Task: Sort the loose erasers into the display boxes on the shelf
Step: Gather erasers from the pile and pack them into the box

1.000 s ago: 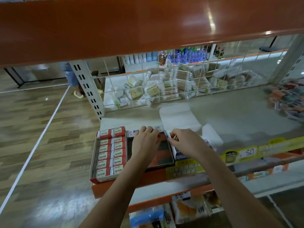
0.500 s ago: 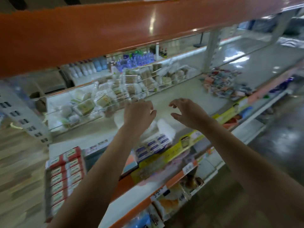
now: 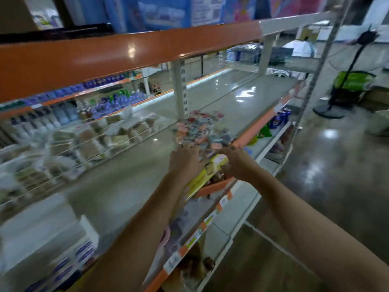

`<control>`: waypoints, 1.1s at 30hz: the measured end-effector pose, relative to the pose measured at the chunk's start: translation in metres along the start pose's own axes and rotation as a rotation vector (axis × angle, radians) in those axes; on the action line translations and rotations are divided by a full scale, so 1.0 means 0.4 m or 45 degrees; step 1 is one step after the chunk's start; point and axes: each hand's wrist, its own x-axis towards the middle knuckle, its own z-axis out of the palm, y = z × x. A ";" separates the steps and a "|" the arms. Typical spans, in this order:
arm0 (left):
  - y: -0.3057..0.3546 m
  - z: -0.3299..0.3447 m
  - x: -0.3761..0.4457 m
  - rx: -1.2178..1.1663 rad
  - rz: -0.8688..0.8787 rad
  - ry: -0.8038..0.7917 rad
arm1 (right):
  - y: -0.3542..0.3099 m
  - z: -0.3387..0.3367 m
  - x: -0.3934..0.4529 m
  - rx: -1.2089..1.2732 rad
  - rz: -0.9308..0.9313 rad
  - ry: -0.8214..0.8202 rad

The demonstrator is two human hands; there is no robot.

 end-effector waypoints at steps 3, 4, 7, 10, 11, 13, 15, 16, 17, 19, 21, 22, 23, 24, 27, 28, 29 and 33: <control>0.046 0.038 0.091 -0.023 0.031 -0.017 | 0.084 -0.003 0.051 0.011 0.054 0.004; 0.056 0.052 0.126 -0.034 0.035 -0.033 | 0.112 -0.003 0.072 0.028 0.069 0.001; 0.066 0.093 0.228 -0.045 0.027 -0.044 | 0.191 -0.002 0.143 0.077 0.102 -0.026; 0.062 0.123 0.319 -0.076 0.000 -0.045 | 0.259 -0.003 0.236 0.116 0.108 -0.013; 0.057 0.132 0.349 -0.081 -0.011 -0.047 | 0.276 -0.005 0.271 0.142 0.114 -0.005; 0.047 0.151 0.393 -0.085 -0.048 -0.062 | 0.299 -0.007 0.338 0.198 0.122 -0.011; 0.042 0.166 0.423 -0.076 -0.073 -0.100 | 0.311 -0.001 0.399 0.225 0.101 -0.050; 0.040 0.173 0.434 -0.093 -0.090 -0.123 | 0.314 0.003 0.426 0.225 0.076 -0.067; 0.037 0.179 0.444 -0.134 -0.110 -0.152 | 0.316 0.008 0.450 0.232 0.051 -0.078; 0.036 0.187 0.456 -0.220 -0.148 -0.216 | 0.319 0.020 0.490 0.266 0.016 -0.090; 0.036 0.193 0.462 -0.235 -0.150 -0.222 | 0.326 0.035 0.522 0.276 -0.019 -0.122; 0.036 0.198 0.462 -0.213 -0.147 -0.218 | 0.331 0.044 0.536 0.275 -0.037 -0.135; 0.038 0.200 0.461 -0.162 -0.144 -0.216 | 0.338 0.053 0.549 0.280 -0.054 -0.136; 0.043 0.202 0.459 -0.109 -0.143 -0.221 | 0.345 0.061 0.561 0.292 -0.075 -0.122; 0.057 0.214 0.457 -0.039 -0.195 -0.224 | 0.365 0.073 0.588 0.341 -0.144 -0.099; 0.065 0.212 0.456 -0.015 -0.226 -0.236 | 0.372 0.073 0.595 0.355 -0.172 -0.111; 0.072 0.211 0.456 0.018 -0.256 -0.252 | 0.379 0.073 0.601 0.371 -0.205 -0.127; 0.102 0.204 0.452 0.091 -0.353 -0.263 | 0.410 0.062 0.621 0.562 -0.358 -0.204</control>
